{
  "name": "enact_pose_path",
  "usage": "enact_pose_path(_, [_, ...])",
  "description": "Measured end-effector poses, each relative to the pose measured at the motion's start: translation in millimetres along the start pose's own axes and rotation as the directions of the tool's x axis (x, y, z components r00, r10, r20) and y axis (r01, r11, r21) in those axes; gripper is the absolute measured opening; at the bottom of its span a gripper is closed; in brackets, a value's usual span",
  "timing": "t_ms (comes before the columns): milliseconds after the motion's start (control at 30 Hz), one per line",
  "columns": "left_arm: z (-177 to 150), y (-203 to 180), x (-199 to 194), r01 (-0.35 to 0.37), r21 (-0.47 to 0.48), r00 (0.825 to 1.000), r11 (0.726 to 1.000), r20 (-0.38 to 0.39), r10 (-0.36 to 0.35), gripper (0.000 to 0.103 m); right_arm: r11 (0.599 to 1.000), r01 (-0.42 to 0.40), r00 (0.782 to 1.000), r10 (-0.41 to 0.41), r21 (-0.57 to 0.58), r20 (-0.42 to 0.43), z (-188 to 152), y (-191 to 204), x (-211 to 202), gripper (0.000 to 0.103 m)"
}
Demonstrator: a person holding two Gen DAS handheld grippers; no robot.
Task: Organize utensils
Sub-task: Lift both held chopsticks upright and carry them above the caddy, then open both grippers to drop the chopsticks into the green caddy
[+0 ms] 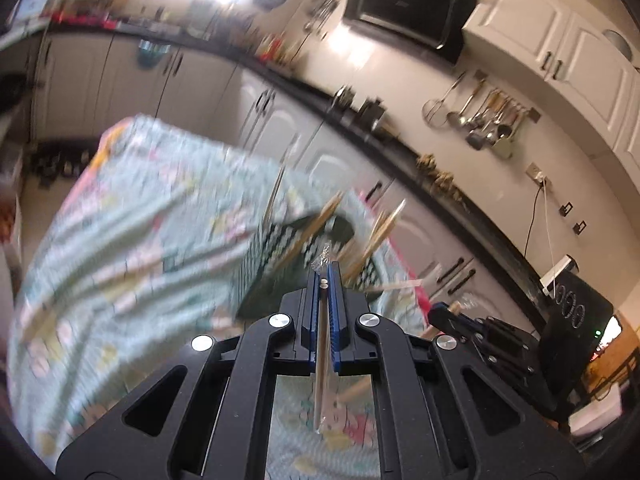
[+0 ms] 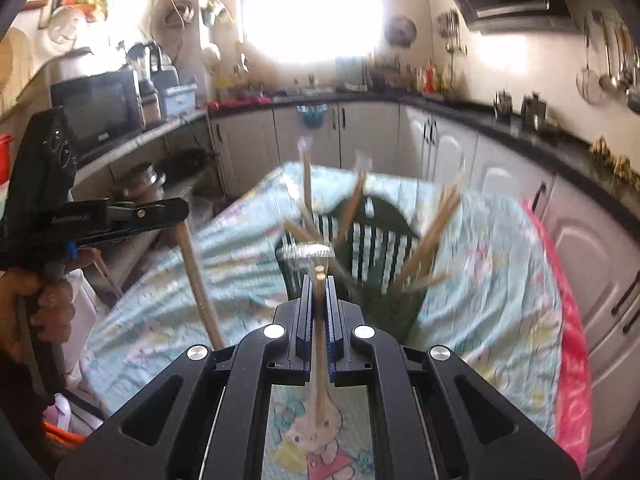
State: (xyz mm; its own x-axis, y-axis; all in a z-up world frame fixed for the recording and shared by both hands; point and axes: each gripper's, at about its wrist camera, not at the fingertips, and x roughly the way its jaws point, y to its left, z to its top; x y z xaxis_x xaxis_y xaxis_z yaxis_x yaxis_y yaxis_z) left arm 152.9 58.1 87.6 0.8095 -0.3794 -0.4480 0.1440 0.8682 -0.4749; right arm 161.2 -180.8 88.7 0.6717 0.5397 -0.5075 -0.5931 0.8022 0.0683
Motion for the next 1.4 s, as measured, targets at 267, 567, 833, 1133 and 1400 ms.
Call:
enact_pose_path(267, [59, -33, -34, -0.022, 0.132, 0.99, 0.991, 0.141, 0.004, 0.002, 0.999, 0.023, 0.988, -0.017, -0.037, 0.151, 59, -3, -31, 0.005])
enact_pose_path(567, [117, -68, -56, -0.055, 0.222, 0.962, 0.973, 0.271, -0.008, 0.002, 0.995, 0.071, 0.956, -0.049, -0.065, 0.289, 112, -5, -53, 0.006])
enact_pose_path(833, [141, -74, -46, -0.078, 0.224, 0.944, 0.971, 0.331, -0.001, 0.002, 0.993, 0.105, 0.937, -0.077, -0.062, 0.342, 138, -15, -49, 0.005])
enact_pose_path(1133, [131, -71, -7, -0.134, 0.252, 0.942, 0.958, 0.332, 0.045, 0.002, 0.992, 0.117, 0.952, -0.101, -0.038, 0.29, 131, -28, -6, 0.006])
enact_pose_path(1400, [109, -48, 39, -0.146, 0.236, 0.963, 0.961, 0.254, 0.084, 0.002, 0.993, 0.118, 0.975, -0.113, -0.015, 0.192, 105, -33, 42, 0.006])
